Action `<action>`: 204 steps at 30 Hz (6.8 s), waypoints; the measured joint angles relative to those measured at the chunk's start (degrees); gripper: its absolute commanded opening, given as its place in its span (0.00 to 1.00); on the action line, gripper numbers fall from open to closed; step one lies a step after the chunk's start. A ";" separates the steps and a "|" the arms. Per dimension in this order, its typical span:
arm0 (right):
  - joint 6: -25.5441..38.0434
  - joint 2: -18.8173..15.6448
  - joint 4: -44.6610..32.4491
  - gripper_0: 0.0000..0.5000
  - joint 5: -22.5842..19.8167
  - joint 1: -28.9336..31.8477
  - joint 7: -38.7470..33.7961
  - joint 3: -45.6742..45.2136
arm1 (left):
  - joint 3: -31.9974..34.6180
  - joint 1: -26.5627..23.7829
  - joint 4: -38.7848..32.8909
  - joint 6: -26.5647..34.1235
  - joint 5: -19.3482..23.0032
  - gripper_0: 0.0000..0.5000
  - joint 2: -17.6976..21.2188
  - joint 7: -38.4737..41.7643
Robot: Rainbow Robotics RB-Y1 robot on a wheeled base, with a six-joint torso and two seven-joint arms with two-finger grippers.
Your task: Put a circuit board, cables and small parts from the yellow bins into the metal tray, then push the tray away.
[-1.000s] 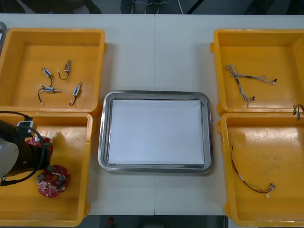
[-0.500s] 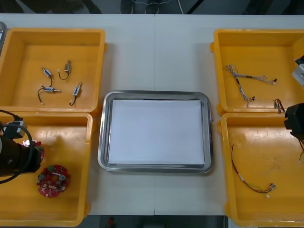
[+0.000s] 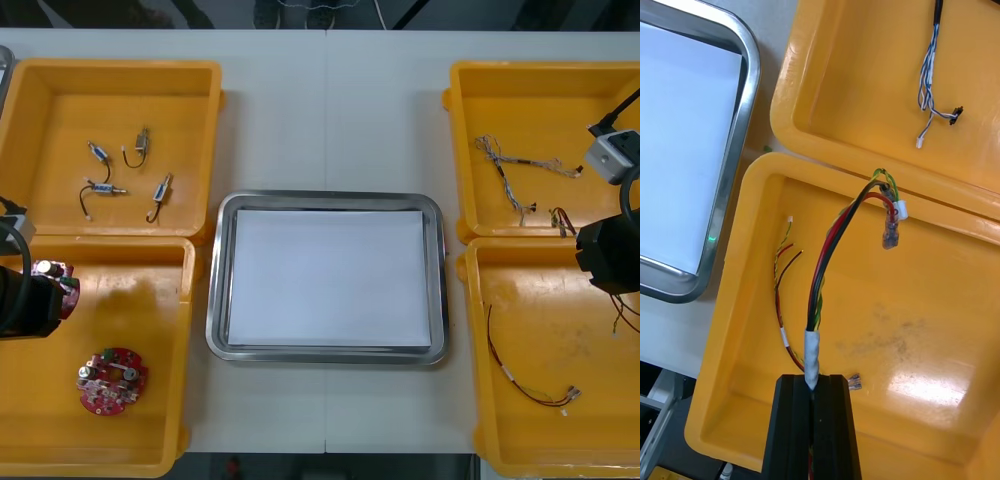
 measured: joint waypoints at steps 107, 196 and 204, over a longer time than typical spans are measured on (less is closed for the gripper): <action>0.01 -0.01 0.00 0.00 -0.88 -0.11 0.33 0.02 | -60.34 -36.11 14.28 -12.11 -4.52 0.00 -4.00 15.66; -0.02 12.12 6.75 0.00 5.17 -25.98 18.58 35.49 | -25.04 -48.55 30.59 0.21 10.33 1.00 6.57 18.20; -5.24 13.39 7.69 0.00 11.43 -25.99 27.36 41.62 | -19.65 -49.02 39.51 0.21 6.73 1.00 6.58 18.17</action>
